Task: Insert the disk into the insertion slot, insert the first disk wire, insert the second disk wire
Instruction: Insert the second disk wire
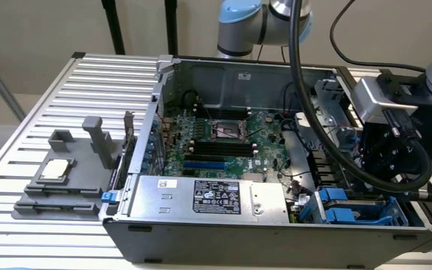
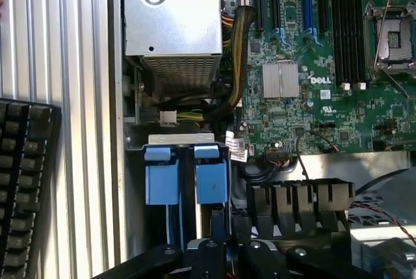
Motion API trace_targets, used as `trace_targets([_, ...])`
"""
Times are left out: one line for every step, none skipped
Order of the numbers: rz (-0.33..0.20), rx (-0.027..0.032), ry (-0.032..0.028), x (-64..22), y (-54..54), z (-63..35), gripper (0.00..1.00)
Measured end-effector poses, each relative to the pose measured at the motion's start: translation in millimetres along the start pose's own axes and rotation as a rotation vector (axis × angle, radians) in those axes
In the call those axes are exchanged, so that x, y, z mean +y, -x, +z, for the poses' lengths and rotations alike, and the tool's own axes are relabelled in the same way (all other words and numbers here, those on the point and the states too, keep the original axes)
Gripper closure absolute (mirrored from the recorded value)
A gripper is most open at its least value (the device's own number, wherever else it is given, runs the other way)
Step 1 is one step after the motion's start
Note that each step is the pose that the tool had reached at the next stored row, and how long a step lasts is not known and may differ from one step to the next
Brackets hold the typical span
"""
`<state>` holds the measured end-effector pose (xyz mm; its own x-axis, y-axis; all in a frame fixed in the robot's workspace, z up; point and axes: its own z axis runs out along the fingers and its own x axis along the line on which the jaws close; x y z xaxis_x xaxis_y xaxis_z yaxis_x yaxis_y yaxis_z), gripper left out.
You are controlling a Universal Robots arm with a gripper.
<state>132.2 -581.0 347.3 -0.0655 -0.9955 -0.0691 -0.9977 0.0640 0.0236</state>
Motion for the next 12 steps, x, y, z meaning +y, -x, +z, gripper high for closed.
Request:
trace_targets([0.000,0.0000,-0.0002,-0.1,-0.4,0.4,0.84])
trace_targets([0.000,0.0002,-0.0005,-0.3,-0.7,0.6,0.84])
trace_targets([0.000,0.0001,-0.0007,-0.4,-1.0,0.9,0.84])
trace_targets([-0.001,0.0000,-0.0009,-0.6,-1.3,1.3,0.84])
trace_targets([-0.001,0.0000,-0.0012,-0.8,-1.5,1.6,0.84])
trace_targets([-0.001,0.0000,-0.0014,-0.9,-1.7,2.0,0.84])
trace_targets([-0.002,0.0002,-0.0017,-1.1,-1.9,2.2,0.84])
trace_targets([-0.002,0.0003,-0.0020,-1.3,-2.0,2.5,0.84])
trace_targets([-0.003,0.0002,-0.0023,-1.4,-2.1,2.9,0.84])
trace_targets([-0.004,0.0001,-0.0028,-1.5,-2.2,3.3,0.84])
trace_targets([-0.005,-0.0001,-0.0032,-1.6,-2.2,3.7,0.84])
trace_targets([-0.006,-0.0002,-0.0037,-1.7,-2.2,4.2,0.84])
